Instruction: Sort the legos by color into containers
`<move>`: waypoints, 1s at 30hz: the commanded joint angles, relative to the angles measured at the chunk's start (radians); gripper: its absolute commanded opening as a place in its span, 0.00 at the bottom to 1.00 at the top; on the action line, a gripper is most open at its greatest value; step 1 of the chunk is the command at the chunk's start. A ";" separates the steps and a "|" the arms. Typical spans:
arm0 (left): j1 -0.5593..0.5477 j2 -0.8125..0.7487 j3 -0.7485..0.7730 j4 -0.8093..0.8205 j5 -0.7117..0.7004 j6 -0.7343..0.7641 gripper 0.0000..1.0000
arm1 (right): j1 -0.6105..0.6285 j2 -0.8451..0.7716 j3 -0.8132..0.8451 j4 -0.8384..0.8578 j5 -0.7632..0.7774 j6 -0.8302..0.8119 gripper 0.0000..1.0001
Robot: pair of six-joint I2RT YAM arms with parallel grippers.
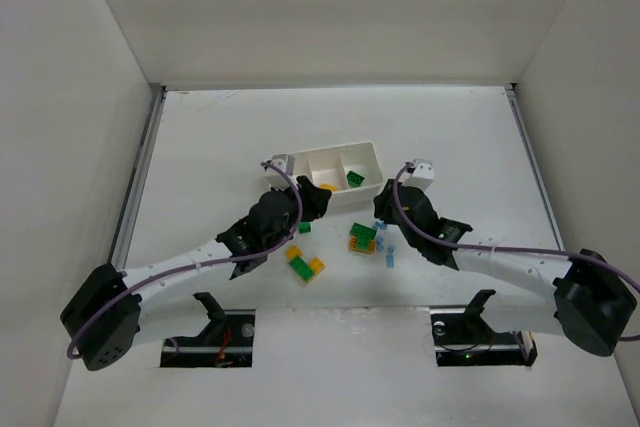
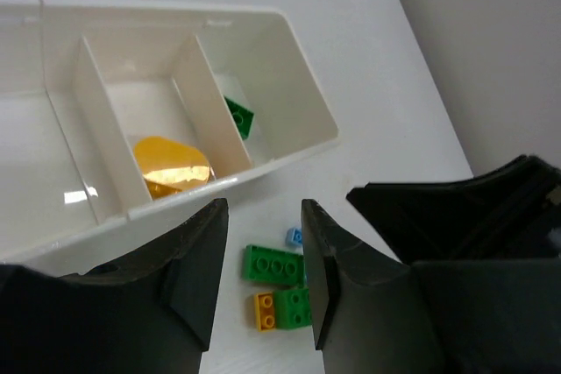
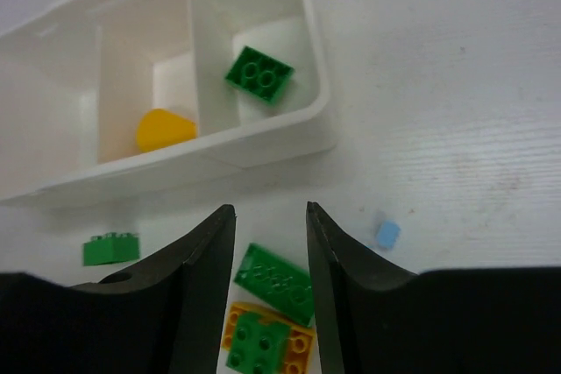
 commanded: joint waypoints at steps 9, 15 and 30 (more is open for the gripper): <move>-0.080 -0.034 -0.062 0.021 -0.019 0.069 0.37 | -0.073 0.216 0.064 -0.192 0.063 0.080 0.51; -0.076 -0.071 -0.103 0.041 0.013 0.072 0.38 | -0.073 0.328 0.119 -0.192 0.047 0.115 0.42; 0.048 -0.309 -0.194 -0.042 -0.014 0.069 0.40 | 0.039 0.120 0.272 -0.266 0.087 0.016 0.15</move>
